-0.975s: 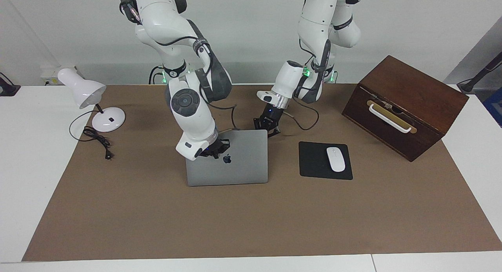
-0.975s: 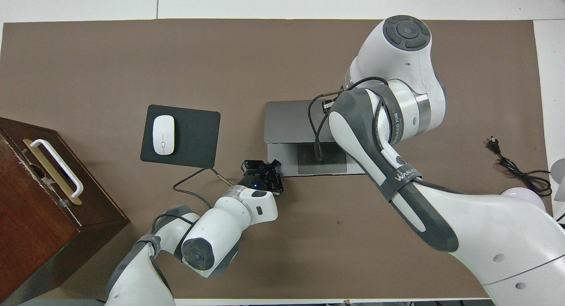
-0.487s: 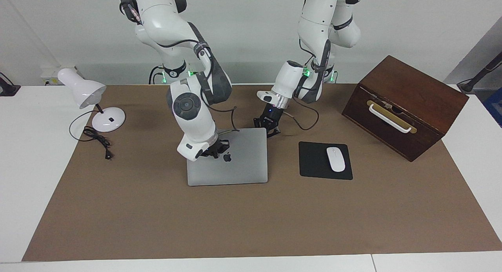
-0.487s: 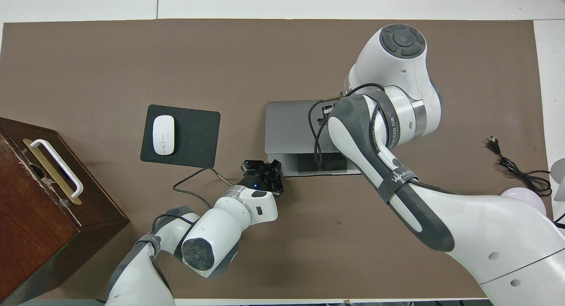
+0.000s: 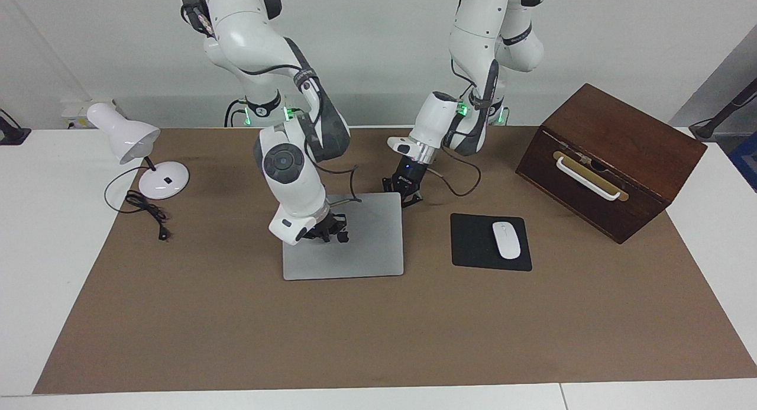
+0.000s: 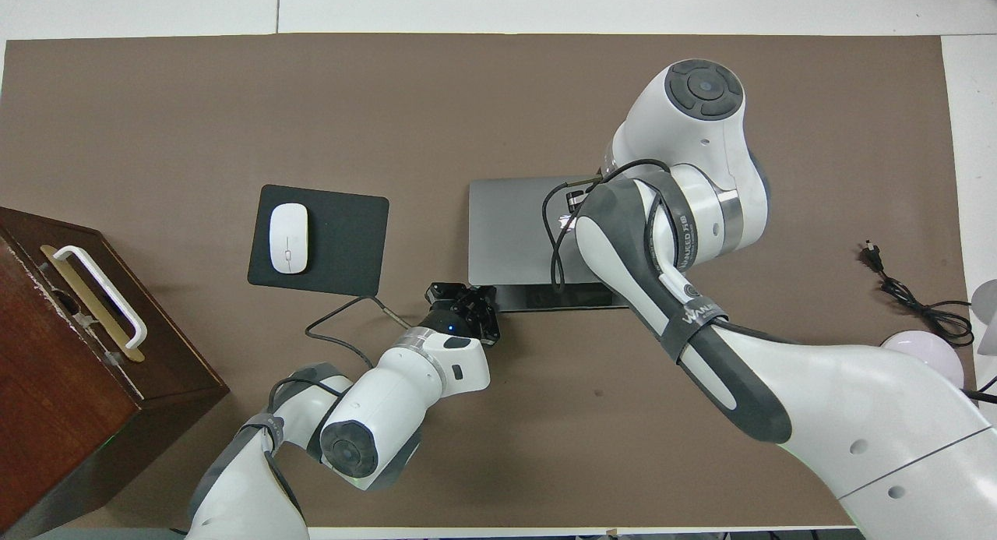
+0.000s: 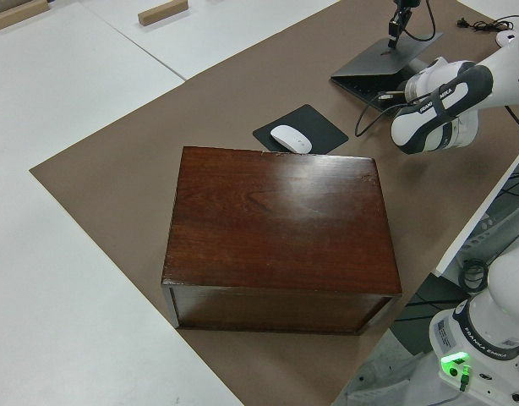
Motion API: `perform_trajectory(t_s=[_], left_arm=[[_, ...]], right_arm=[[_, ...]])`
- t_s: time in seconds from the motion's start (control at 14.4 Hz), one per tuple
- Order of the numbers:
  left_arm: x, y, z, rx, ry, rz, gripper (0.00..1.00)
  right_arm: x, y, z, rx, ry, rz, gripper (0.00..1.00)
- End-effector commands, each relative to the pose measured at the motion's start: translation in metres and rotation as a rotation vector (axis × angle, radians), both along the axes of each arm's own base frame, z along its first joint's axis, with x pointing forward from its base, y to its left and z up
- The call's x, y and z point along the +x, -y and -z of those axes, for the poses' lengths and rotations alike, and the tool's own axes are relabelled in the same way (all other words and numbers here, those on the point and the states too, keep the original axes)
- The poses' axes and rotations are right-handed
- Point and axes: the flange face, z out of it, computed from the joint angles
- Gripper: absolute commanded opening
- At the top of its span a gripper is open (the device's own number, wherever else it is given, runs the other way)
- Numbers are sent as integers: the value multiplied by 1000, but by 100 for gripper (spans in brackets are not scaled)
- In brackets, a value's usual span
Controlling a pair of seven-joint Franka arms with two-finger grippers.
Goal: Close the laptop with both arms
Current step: 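Press the screen down onto the keyboard with the right gripper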
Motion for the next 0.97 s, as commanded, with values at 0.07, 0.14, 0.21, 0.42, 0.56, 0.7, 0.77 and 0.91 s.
perform_trajectory(t_s=[0.07, 0.14, 0.21, 0.42, 0.56, 0.7, 0.77, 0.91], left_arm=[[-10, -14, 49, 86, -72, 13, 0], [-10, -14, 49, 86, -72, 13, 0], [-10, -14, 49, 87, -71, 15, 0], [-11, -15, 50, 92, -70, 21, 0], [-11, -15, 50, 95, -68, 26, 0], [-11, -16, 51, 102, -64, 34, 0], [-11, -16, 51, 102, -64, 34, 0], [-11, -16, 51, 105, -61, 39, 0]], right_arm=[[-9, 0, 2, 16, -2, 40, 0], [-9, 0, 3, 16, -2, 42, 0], [-9, 0, 4, 15, -4, 40, 0], [-11, -1, 14, 17, 8, 45, 0], [-12, 0, 17, 17, 9, 46, 0], [-12, 0, 18, 17, 8, 46, 0], [-12, 0, 18, 16, 8, 46, 0], [-13, -1, 20, 16, 5, 45, 0]])
